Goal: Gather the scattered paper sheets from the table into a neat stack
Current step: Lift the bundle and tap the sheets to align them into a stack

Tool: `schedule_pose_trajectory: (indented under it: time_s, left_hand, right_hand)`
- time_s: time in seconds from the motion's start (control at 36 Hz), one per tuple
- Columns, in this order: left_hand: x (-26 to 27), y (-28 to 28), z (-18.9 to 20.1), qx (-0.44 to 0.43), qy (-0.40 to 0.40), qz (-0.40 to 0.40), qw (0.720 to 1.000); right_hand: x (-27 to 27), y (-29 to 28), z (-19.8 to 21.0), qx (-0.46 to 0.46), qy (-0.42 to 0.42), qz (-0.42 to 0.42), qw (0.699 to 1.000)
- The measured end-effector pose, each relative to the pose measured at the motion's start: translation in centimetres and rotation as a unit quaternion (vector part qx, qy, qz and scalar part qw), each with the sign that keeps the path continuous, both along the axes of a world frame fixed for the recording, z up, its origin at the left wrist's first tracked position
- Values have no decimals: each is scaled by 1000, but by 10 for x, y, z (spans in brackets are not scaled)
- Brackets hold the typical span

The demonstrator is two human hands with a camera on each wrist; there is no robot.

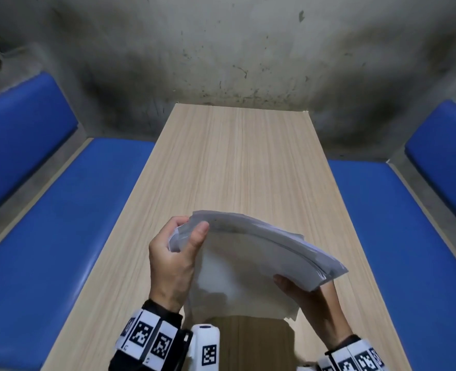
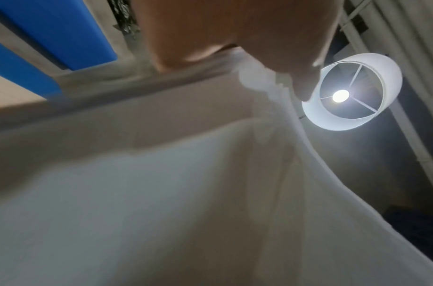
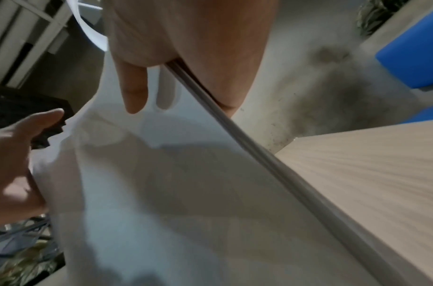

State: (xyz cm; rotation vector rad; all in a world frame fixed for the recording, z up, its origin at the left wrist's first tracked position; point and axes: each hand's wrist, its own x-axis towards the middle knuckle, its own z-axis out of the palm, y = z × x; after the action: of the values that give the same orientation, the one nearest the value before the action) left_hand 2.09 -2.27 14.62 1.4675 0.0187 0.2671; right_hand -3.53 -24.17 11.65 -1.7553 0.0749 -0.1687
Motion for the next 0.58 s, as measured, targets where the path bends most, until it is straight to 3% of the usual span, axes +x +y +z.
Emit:
schedule_pose_trajectory:
  time_s: [0.22, 0.33, 0.42, 0.5, 0.58]
  left_hand:
    - [10, -14, 16, 72, -10, 121, 990]
    - [14, -10, 11, 82, -17, 135, 987]
    - [13, 3, 7, 78, -44, 58, 994]
    - [14, 24, -2, 1, -26, -79, 997]
    - [16, 42, -11, 32, -7, -155, 987]
  right_hand:
    - [-4, 1, -5, -2, 28, 23, 999]
    - [-3, -1, -10, 26, 25, 3, 999]
    - [-2, -2, -9, 76, 57, -28, 995]
    - [-2, -6, -10, 94, 63, -10, 994]
    - [0, -12, -8, 117, 61, 5, 991]
